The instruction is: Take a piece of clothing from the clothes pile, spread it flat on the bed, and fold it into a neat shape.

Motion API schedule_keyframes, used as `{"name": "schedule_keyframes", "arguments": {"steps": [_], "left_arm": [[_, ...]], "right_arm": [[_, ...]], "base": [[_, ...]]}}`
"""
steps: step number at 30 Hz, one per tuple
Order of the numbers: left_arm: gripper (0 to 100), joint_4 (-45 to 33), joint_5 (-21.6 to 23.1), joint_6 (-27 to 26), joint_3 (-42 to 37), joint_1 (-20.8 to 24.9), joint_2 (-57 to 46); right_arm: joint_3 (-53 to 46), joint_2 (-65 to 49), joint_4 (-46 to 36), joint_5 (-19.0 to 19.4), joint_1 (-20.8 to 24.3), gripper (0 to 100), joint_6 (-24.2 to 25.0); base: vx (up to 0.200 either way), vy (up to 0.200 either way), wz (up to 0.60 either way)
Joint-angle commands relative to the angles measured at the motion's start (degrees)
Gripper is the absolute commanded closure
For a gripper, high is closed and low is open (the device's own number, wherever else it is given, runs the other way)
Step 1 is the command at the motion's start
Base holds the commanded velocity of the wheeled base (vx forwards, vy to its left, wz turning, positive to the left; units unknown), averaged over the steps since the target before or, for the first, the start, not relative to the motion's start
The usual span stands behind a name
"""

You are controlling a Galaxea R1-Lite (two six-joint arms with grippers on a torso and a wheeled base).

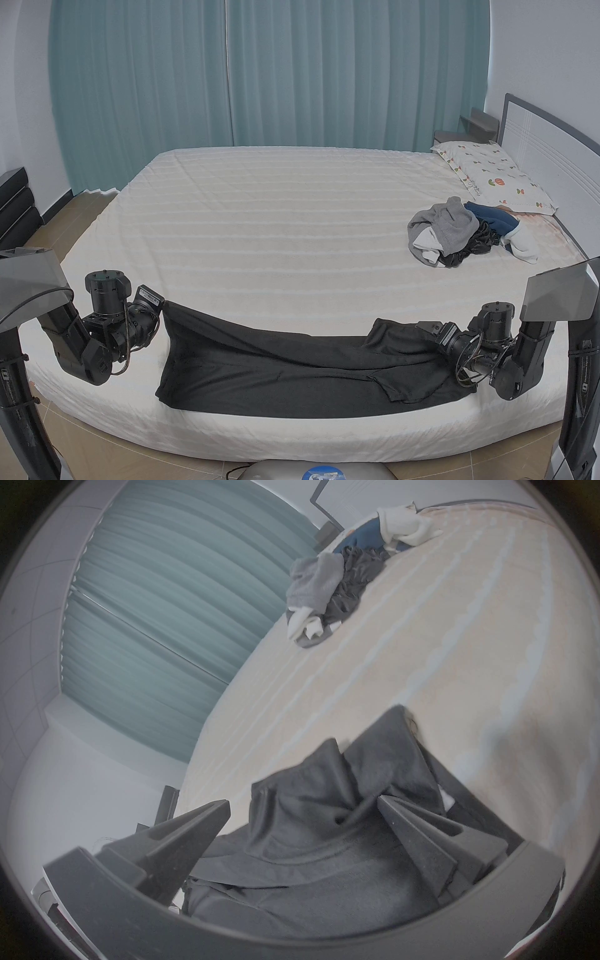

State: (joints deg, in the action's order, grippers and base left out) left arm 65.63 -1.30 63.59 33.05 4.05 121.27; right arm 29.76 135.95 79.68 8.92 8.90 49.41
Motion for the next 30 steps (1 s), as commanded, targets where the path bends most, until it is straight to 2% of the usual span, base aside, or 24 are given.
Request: {"name": "schedule_keyframes", "arguments": {"steps": [1,3,4,6,10,23,25,26,30], "left_arm": [[100,0.0,0.0,0.0,0.0,0.0,0.1],[100,0.0,0.0,0.0,0.0,0.0,0.1],[100,0.0,0.0,0.0,-0.1,0.0,0.1],[100,0.0,0.0,-0.1,0.0,0.0,0.1],[100,0.0,-0.1,-0.2,0.0,0.0,0.1],[100,0.0,-0.1,-0.2,0.2,0.0,0.1],[100,0.0,-0.1,-0.2,0.3,0.0,0.1],[100,0.0,-0.1,-0.2,0.3,0.0,0.1],[100,0.0,-0.1,-0.2,0.3,0.0,0.1]], "right_arm": [[-1.5,-0.2,-0.5,-1.3,1.6,0,0.0],[-1.6,-0.2,-0.5,-1.5,1.6,0,0.0],[-2.2,-1.5,-1.4,-3.9,2.1,0,-0.4],[-1.7,-2.3,-3.3,-4.6,2.2,0,-0.4],[0.2,-3.2,-7.4,-4.6,2.4,0,0.0],[4.8,0.5,-8.8,-5.7,4.6,0,3.6],[6.3,0.5,-11.6,-6.1,4.6,0,3.9],[6.9,0.5,-12.4,-6.8,4.5,100,4.3],[8.3,0.0,-14.9,-9.1,4.5,100,6.0]], "base": [[0.0,0.0,0.0],[0.0,0.0,0.0],[0.0,0.0,0.0],[0.0,0.0,0.0],[0.0,0.0,0.0],[0.0,0.0,0.0],[0.0,0.0,0.0],[0.0,0.0,0.0],[0.0,0.0,0.0]]}}
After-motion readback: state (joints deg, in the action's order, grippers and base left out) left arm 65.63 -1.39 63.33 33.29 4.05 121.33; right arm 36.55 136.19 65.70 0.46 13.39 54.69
